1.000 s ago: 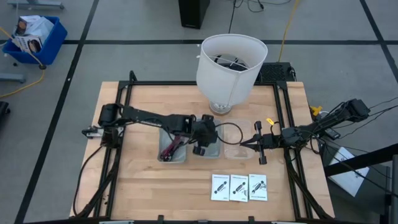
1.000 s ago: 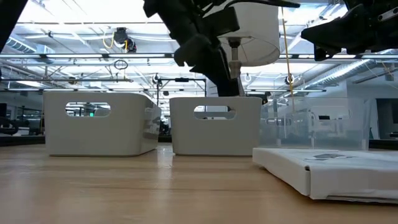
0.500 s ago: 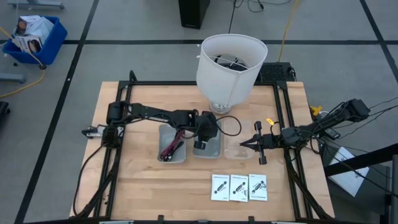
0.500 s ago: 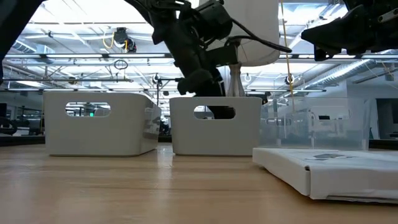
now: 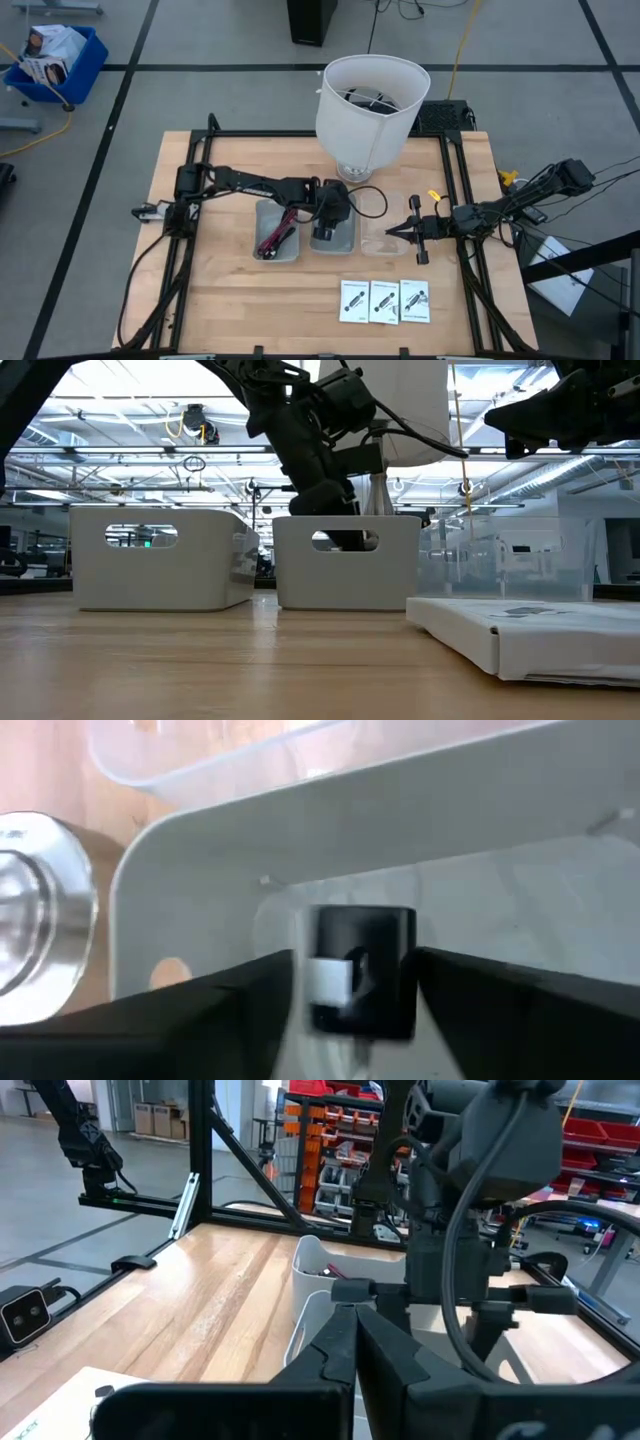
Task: Pick and place items into bin
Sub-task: Put the black charger adapter into the right gray bin, then put the left card reader box into the transparent bin
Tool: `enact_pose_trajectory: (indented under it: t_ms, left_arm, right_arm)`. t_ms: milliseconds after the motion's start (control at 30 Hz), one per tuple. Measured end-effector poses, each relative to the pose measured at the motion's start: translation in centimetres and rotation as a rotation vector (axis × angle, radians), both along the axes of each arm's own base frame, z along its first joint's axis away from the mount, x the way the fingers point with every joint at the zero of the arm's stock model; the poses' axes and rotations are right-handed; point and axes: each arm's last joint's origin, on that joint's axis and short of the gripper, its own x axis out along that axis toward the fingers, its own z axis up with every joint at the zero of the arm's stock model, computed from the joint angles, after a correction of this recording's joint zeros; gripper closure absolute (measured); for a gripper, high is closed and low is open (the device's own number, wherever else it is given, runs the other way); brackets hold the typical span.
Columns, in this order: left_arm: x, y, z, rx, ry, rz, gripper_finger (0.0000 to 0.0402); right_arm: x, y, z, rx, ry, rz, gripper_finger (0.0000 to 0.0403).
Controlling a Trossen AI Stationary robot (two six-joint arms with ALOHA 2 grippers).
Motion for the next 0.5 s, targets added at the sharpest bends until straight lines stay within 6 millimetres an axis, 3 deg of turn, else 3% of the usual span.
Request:
enact_pose_trajectory:
  t_ms: [133,233,367,500]
  left_arm:
    - [0.0,0.1,0.0,0.012,0.000,0.008,0.0087]
    - [0.0,0.0,0.1,0.016,0.000,0.002,0.0043]
    - [-0.3,-0.7,1.0,0.053,-0.005,-0.028,0.0032]
    - [-1.0,-2.6,3.6,0.104,-0.051,-0.095,0.0058]
  right_arm:
    - [0.0,0.0,0.0,0.000,0.000,0.000,0.0402]
    - [0.0,0.0,0.0,0.000,0.000,0.000,0.0401]
    - [0.0,0.0,0.0,-0.001,0.000,0.000,0.0402]
    - [0.0,0.0,0.0,-0.001,0.001,0.000,0.0401]
